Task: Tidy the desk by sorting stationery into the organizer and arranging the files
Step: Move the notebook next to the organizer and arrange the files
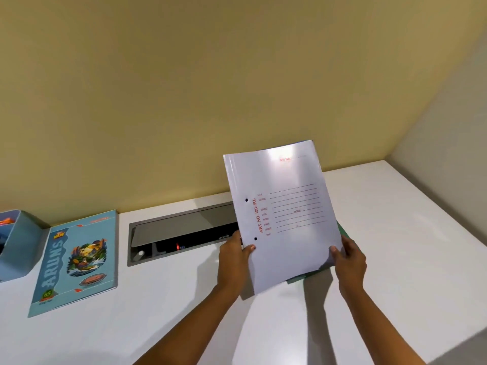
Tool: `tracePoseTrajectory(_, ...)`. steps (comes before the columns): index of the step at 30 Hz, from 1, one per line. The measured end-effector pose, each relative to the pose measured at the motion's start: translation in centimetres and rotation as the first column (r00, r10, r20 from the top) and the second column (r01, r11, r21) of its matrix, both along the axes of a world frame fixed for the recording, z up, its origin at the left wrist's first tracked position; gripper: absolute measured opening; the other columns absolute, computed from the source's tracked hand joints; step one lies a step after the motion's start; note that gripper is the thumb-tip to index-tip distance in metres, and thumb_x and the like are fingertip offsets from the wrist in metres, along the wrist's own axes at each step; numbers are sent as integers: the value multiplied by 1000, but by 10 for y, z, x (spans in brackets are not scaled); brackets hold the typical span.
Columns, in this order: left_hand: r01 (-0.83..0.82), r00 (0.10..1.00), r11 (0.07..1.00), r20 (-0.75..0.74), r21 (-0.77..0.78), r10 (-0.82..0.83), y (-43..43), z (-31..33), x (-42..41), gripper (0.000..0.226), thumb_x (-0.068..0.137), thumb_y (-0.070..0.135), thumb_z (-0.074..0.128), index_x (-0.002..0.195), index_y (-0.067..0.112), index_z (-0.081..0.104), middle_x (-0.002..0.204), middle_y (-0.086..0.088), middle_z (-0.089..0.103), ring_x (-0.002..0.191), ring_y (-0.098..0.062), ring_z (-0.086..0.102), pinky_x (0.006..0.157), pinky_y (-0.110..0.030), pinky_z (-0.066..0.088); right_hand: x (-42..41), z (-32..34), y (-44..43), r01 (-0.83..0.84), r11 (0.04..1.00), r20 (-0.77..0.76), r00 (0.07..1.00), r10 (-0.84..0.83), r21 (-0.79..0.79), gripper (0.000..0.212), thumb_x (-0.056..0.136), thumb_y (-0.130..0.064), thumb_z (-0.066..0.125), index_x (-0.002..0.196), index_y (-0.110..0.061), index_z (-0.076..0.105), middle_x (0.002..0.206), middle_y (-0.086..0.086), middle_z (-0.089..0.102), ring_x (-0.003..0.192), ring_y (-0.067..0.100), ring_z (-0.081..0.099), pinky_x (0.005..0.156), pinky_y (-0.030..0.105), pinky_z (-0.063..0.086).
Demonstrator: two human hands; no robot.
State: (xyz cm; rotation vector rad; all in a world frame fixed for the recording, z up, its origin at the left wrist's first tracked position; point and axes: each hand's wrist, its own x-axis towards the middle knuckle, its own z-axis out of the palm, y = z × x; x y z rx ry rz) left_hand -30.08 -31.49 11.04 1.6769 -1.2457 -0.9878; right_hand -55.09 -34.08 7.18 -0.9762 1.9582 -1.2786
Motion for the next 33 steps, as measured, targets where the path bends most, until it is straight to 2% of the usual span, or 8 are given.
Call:
tracePoseTrajectory(3,96,995,995,-22,34,-96,-16,-9,-32,54,89,5,60,138,22,42,121,-1,60,109,-20,60,97,-40,50,-35,-2,-15,16,998,-94,996,-9,67,38,83,-1,61,119,-14,62,113,8,67,104,29,59,95,42,47)
tracePoseTrajectory(7,171,985,979,-13,114,-171,-34,-28,-61,58,87,5,63,138,22,42,124,-5,59,114,-22,59,99,-39,48,-70,-12,-34,4,985,-167,986,25,173,39,86,1,59,122,-14,61,117,12,65,110,33,57,96,41,46)
tracePoseTrajectory(12,184,982,967,8,178,-188,-53,-56,-75,62,83,8,69,138,20,45,123,-6,59,107,-18,61,95,-34,51,-93,-25,-58,-37,964,-197,976,91,262,43,86,3,57,125,-15,60,120,12,65,112,33,55,92,37,44)
tracePoseTrajectory(18,130,990,965,31,226,-141,-65,-80,-72,76,86,10,67,148,22,26,134,-2,55,112,-23,60,97,-40,50,-90,-42,-83,-95,949,-180,972,154,300,49,87,3,57,133,-15,54,130,9,59,120,31,52,102,39,42)
tracePoseTrajectory(22,141,973,959,146,247,-180,-70,-88,-69,78,88,19,65,150,21,18,150,0,35,138,-22,32,112,-37,31,-83,-54,-93,-81,947,-234,959,158,311,50,87,4,55,134,-13,52,134,11,55,123,32,49,103,38,39)
tracePoseTrajectory(26,214,910,941,298,261,-290,-71,-96,-66,86,88,34,63,151,22,7,158,5,15,144,-19,15,116,-33,19,-80,-62,-101,-84,960,-313,935,169,269,53,82,5,62,130,-17,57,129,13,57,116,33,53,92,34,41)
tracePoseTrajectory(29,221,890,941,343,254,-302,-70,-101,-71,87,91,44,55,151,21,-4,160,6,2,146,-20,7,118,-35,10,-75,-64,-99,79,959,-314,949,10,271,51,86,-10,63,135,-19,52,136,15,49,125,37,44,100,45,38)
tracePoseTrajectory(33,273,842,926,402,259,-361,-56,-111,-80,79,99,40,33,142,15,-29,153,2,-29,146,-19,-17,115,-33,-13,-61,-65,-83,152,972,-197,973,-116,178,49,93,-12,55,140,-9,43,141,20,40,133,31,35,108,38,29)
